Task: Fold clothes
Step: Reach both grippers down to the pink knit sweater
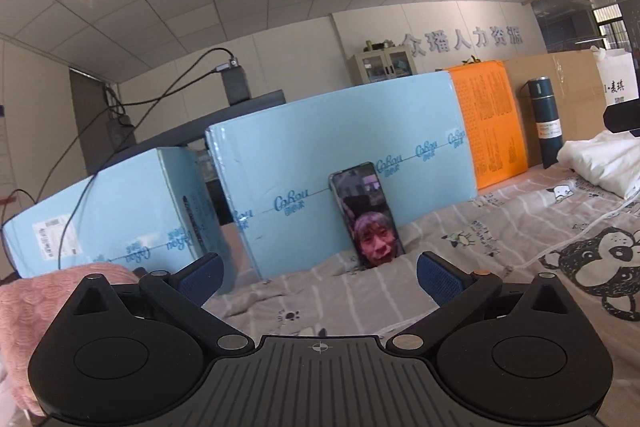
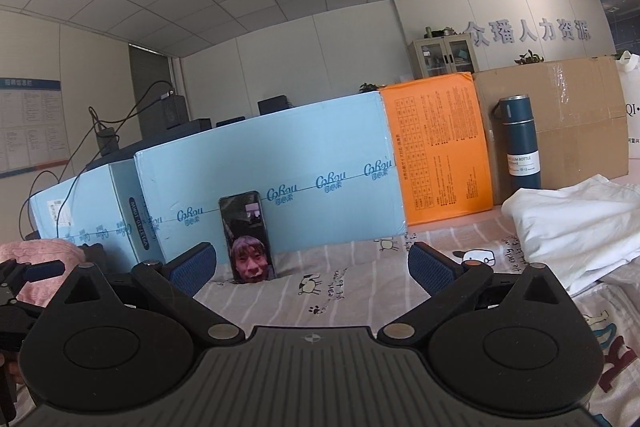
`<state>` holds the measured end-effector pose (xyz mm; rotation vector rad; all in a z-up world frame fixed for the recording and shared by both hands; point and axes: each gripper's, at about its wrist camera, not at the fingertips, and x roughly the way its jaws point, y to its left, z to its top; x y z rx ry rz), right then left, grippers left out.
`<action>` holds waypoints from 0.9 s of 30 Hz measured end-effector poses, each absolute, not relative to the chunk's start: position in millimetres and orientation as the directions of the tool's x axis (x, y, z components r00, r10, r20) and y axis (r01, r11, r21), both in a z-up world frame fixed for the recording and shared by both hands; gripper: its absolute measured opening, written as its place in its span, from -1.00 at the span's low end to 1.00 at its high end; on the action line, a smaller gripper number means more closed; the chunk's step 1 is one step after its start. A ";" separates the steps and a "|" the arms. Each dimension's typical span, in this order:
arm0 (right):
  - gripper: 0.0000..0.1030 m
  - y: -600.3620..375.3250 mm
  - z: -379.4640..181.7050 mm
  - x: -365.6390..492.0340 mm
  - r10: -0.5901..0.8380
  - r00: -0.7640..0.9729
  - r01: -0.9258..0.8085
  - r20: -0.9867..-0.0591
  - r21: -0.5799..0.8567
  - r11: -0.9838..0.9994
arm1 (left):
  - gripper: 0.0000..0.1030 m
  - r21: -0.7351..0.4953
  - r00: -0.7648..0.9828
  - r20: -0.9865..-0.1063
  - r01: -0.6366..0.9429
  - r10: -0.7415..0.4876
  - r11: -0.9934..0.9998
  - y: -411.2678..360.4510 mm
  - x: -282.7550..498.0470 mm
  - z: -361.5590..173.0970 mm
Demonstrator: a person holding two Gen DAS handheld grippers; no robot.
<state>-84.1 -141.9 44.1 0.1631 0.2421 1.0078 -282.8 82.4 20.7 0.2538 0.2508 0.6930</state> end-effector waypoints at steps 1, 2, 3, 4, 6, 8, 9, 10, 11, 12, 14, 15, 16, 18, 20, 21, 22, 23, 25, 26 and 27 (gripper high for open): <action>1.00 -135.1 47.1 -88.4 0.871 0.477 -0.833 -0.117 0.256 0.490 | 1.00 0.316 0.713 -0.117 -0.634 0.692 0.706 87.8 -295.2 26.3; 1.00 -127.8 50.4 -92.3 0.891 0.441 -0.850 -0.106 0.269 0.453 | 1.00 0.319 0.681 -0.090 -0.671 0.727 0.669 93.2 -307.7 31.9; 1.00 -120.2 53.7 -95.8 0.910 0.404 -0.865 -0.095 0.284 0.413 | 1.00 0.317 0.648 -0.065 -0.707 0.759 0.632 98.7 -320.0 37.4; 1.00 -112.8 56.7 -99.0 0.924 0.371 -0.875 -0.088 0.300 0.380 | 1.00 0.302 0.616 -0.044 -0.742 0.787 0.598 104.6 -332.0 42.5; 1.00 -93.2 64.7 -106.5 0.951 0.299 -0.894 -0.077 0.324 0.308 | 1.00 0.264 0.545 -0.006 -0.808 0.838 0.527 117.3 -356.6 53.0; 1.00 -67.4 74.5 -118.3 0.971 0.230 -0.921 -0.061 0.309 0.237 | 1.00 0.178 0.465 0.015 -0.873 0.885 0.455 134.6 -384.8 63.4; 1.00 -53.6 78.7 -124.4 0.977 0.206 -0.933 -0.055 0.290 0.213 | 1.00 0.126 0.436 0.019 -0.894 0.900 0.431 143.6 -397.9 66.0; 1.00 -40.2 81.9 -129.6 0.981 0.185 -0.943 -0.052 0.272 0.192 | 1.00 0.071 0.410 0.014 -0.910 0.912 0.408 153.6 -411.1 67.8; 1.00 -24.3 85.5 -135.2 0.986 0.156 -0.950 -0.054 0.263 0.165 | 1.00 0.022 0.390 0.005 -0.921 0.921 0.389 163.8 -422.7 68.3; 1.00 -6.6 89.5 -141.3 0.991 0.122 -0.957 -0.057 0.259 0.133 | 1.00 -0.027 0.372 -0.006 -0.928 0.928 0.372 174.0 -434.0 68.4; 1.00 28.8 96.5 -148.0 0.994 0.070 -0.951 -0.081 0.294 0.091 | 1.00 -0.104 0.362 -0.024 -0.928 0.932 0.358 190.9 -450.7 67.7; 1.00 45.5 99.2 -148.8 0.994 0.052 -0.935 -0.100 0.346 0.083 | 1.00 -0.137 0.359 -0.028 -0.926 0.933 0.352 198.2 -457.6 67.5; 1.00 61.6 101.5 -148.6 0.992 0.033 -0.910 -0.118 0.407 0.078 | 1.00 -0.165 0.357 -0.030 -0.923 0.934 0.348 205.2 -463.7 67.4; 1.00 92.0 103.3 -147.5 0.991 -0.037 -0.861 -0.130 0.507 0.035 | 1.00 -0.199 0.360 -0.017 -0.915 0.933 0.350 217.4 -472.4 65.3; 1.00 122.6 102.5 -149.1 0.987 -0.111 -0.822 -0.114 0.568 -0.027 | 1.00 -0.235 0.365 -0.019 -0.906 0.931 0.351 226.9 -473.4 56.4; 1.00 137.3 99.0 -153.2 0.987 -0.130 -0.833 -0.094 0.551 -0.057 | 1.00 -0.247 0.367 -0.027 -0.904 0.930 0.349 232.4 -472.9 48.3; 1.00 151.3 91.4 -156.6 0.987 -0.122 -0.845 -0.101 0.532 -0.050 | 1.00 -0.259 0.365 -0.041 -0.903 0.930 0.343 237.4 -472.0 39.8; 1.00 165.3 81.5 -159.5 0.987 -0.104 -0.854 -0.120 0.519 -0.027 | 1.00 -0.268 0.361 -0.065 -0.904 0.930 0.332 241.3 -469.9 30.5; 1.00 193.4 58.4 -162.8 0.983 -0.090 -0.859 -0.162 0.511 0.006 | 1.00 -0.271 0.375 -0.106 -0.902 0.921 0.336 250.3 -463.3 13.5; 1.00 205.4 45.5 -161.9 0.976 -0.111 -0.849 -0.188 0.528 0.005 | 1.00 -0.253 0.384 -0.132 -0.905 0.914 0.343 255.6 -458.3 7.9; 1.00 218.8 30.7 -160.2 0.964 -0.140 -0.837 -0.225 0.548 0.006 | 1.00 -0.234 0.389 -0.155 -0.907 0.908 0.349 260.8 -453.3 3.0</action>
